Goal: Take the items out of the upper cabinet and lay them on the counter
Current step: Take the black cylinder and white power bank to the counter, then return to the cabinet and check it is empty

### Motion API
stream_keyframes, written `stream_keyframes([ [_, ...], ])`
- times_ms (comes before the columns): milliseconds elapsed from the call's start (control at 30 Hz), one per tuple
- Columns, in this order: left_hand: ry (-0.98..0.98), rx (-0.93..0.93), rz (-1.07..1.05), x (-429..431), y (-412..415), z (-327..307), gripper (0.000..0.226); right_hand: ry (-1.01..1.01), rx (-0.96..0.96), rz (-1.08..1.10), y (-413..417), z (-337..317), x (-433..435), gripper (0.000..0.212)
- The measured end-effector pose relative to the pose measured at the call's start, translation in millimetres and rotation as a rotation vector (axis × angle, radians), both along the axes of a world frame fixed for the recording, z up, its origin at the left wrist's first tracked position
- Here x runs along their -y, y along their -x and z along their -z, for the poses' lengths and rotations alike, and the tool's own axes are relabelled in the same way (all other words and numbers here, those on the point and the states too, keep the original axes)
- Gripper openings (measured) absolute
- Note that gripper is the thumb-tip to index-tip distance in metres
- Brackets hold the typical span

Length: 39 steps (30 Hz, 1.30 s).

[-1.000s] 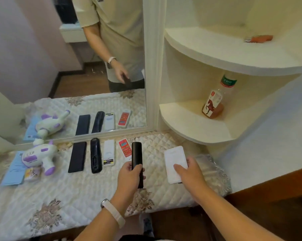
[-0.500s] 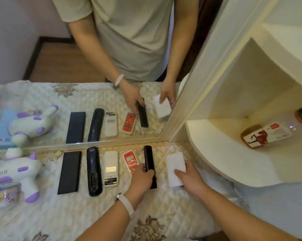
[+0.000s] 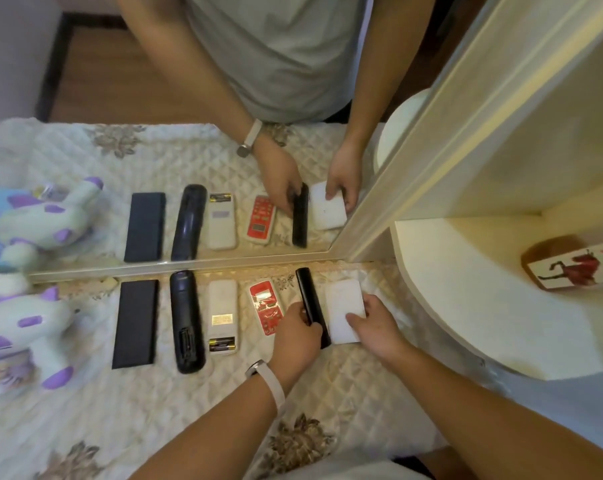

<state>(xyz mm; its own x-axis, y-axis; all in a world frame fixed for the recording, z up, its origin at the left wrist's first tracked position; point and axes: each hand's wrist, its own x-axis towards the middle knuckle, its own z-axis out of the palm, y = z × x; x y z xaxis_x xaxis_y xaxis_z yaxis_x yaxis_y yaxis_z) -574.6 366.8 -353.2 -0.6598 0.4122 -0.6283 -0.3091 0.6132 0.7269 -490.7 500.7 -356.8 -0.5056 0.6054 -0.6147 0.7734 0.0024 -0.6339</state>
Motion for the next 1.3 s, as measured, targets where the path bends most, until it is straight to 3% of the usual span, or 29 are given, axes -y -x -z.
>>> stream_keyframes([
  [167, 0.026, -0.096, 0.023, 3.4, -7.7, -10.2, 0.034, -0.071, 0.015, -0.142, -12.3, -8.8, -6.9, 0.044],
  [300, 0.111, -0.277, 0.118, 12.0, -14.3, -36.6, 0.042, -0.228, 0.071, -0.34, -18.9, -21.5, -16.4, 0.028],
  [400, 0.176, -0.457, 0.206, 25.2, -16.6, -51.0, 0.042, -0.307, 0.068, -0.477, -14.0, -34.3, -16.7, 0.039],
  [667, 0.434, -0.927, 0.308, 78.5, -49.3, -82.5, 0.035, -0.654, -0.189, -1.026, 5.3, -80.7, 15.1, 0.038],
  [800, 0.568, -1.028, 0.226, 114.1, -78.1, -101.0, 0.034, -0.819, -0.372, -1.264, 5.8, -95.6, 45.6, 0.037],
  [1000, 0.708, -1.104, 0.067, 174.6, -139.9, -124.9, 0.041, -0.906, -0.566, -1.538, 2.2, -116.0, 102.9, 0.045],
  [1300, 0.801, -1.123, -0.279, 264.5, -215.8, -165.7, 0.038, -0.927, -0.926, -1.704, -28.8, -164.0, 201.5, 0.041],
])
